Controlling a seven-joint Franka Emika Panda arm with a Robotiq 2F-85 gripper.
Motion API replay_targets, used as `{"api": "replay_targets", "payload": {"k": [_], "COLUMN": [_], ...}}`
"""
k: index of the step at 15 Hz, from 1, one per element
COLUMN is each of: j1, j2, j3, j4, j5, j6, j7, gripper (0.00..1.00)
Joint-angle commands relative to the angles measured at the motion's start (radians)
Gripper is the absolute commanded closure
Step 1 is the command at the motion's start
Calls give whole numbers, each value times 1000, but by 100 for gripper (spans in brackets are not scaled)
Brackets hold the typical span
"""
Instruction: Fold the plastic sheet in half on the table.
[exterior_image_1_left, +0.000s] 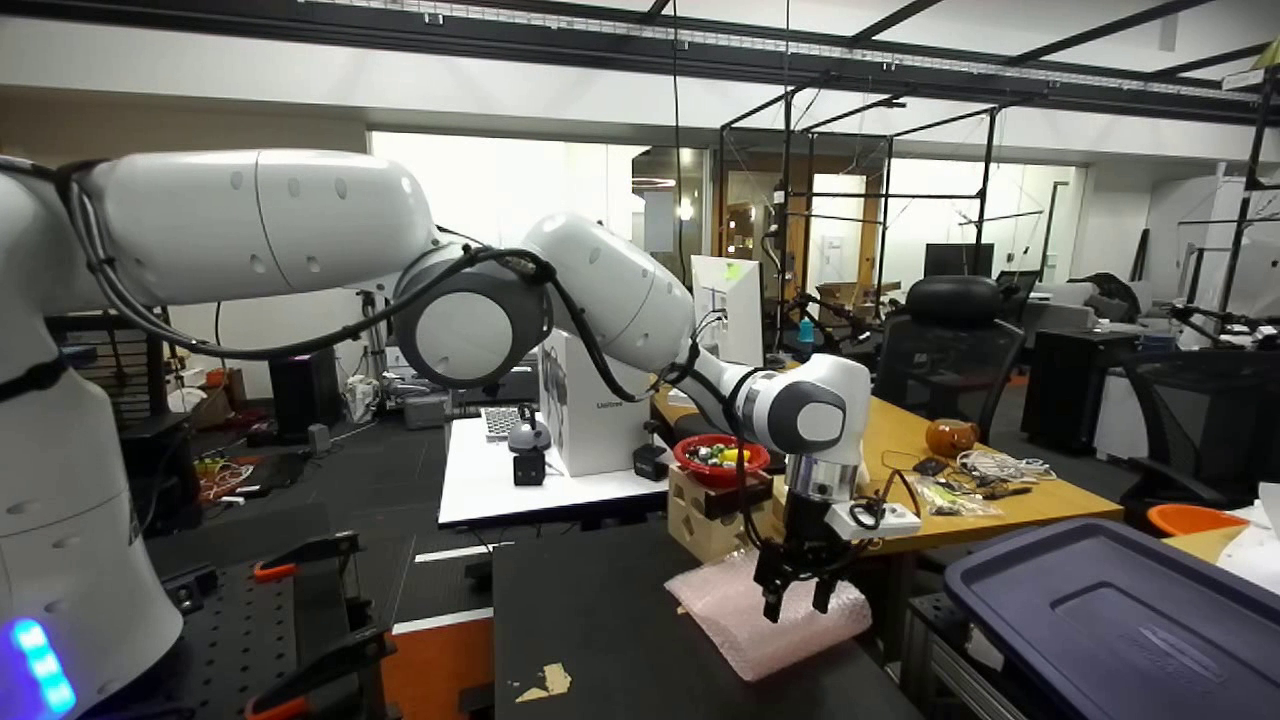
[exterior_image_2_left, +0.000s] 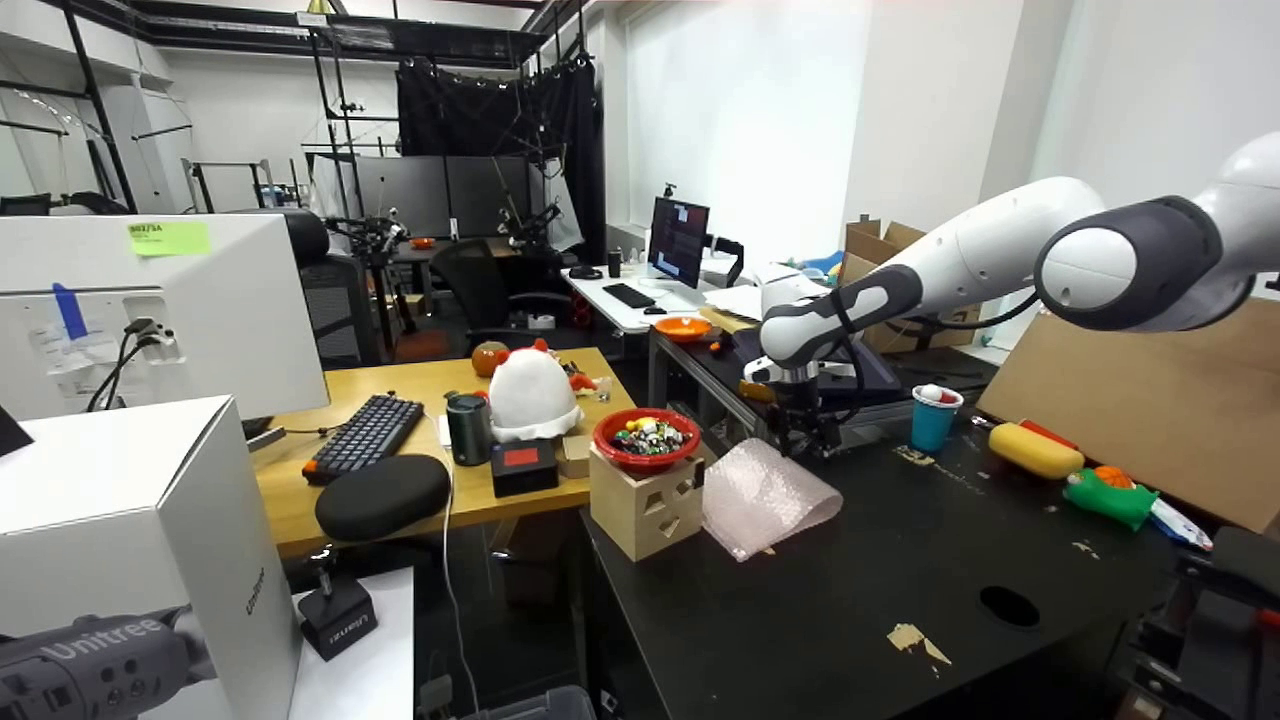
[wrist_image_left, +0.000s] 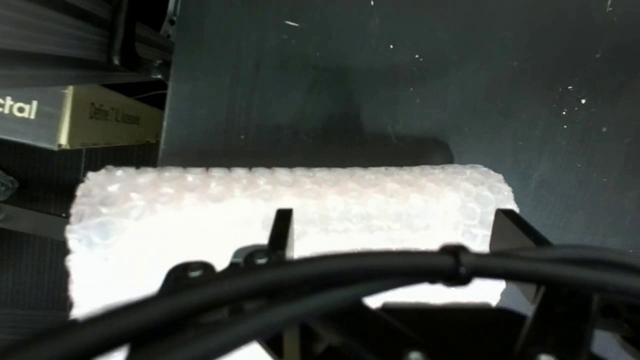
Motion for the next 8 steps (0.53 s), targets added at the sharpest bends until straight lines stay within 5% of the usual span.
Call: {"api": "replay_targets", "payload": {"k": [1,8], "j1": [-22,-50], "j2": [-43,-69], "j3": [20,51], "j4": [-50,-48], "j5": [18,55], "j6": [-55,-52], "j7": [-20,5], "gripper": [0,0]}}
